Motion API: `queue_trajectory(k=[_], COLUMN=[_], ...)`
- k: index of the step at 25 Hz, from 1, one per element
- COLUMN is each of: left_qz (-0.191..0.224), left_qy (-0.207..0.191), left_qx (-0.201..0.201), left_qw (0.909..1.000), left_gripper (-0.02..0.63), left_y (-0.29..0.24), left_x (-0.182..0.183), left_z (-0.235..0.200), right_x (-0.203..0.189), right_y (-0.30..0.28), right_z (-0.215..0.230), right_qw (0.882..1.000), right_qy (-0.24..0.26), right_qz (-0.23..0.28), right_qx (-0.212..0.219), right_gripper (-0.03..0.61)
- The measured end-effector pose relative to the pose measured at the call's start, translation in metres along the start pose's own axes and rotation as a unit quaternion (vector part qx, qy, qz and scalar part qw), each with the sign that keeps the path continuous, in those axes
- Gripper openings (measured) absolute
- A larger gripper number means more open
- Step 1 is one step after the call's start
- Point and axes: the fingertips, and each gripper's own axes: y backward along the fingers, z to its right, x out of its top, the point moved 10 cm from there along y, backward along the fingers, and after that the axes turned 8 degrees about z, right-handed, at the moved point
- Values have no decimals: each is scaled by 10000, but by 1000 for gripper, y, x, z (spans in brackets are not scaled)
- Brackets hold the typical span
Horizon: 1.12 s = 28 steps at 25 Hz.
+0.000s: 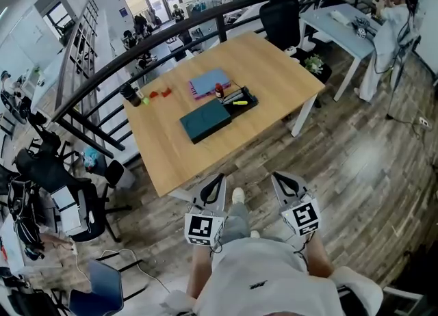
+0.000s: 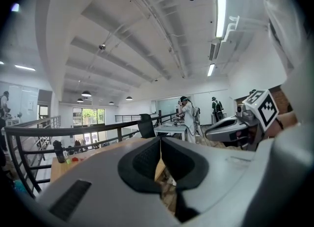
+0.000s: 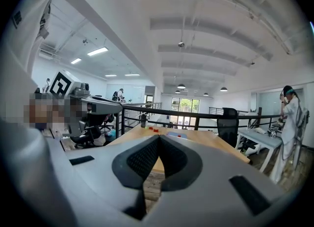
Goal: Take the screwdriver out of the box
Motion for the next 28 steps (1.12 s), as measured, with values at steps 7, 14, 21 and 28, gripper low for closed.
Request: queue_trajectory(k=[7,14,21,28], left_qz=[41,93,36,-95], left_qy=[46,166,378,594], left_qx=[-109,-346,-627,-818], left_qw=[9999,9992,9973,9948], left_gripper=[15,15,15,15], left_y=[-53,-123,-193,-250], left_x=[-12,-20,-37,-59], left_z=[-37,-88,-150,-202], right_x=[-4,-4,-7,-16], right_y=[-52,-119,-199,-263], right_z=[31,73,109,137], right_qw=[10000,9997,9990,9978], right_qy=[18,-60,-165,-194], right_qz=[21,5,-105,-327], right_qx=[-54,-228,-409,-543], right_gripper=[-6,-6,-6,-6])
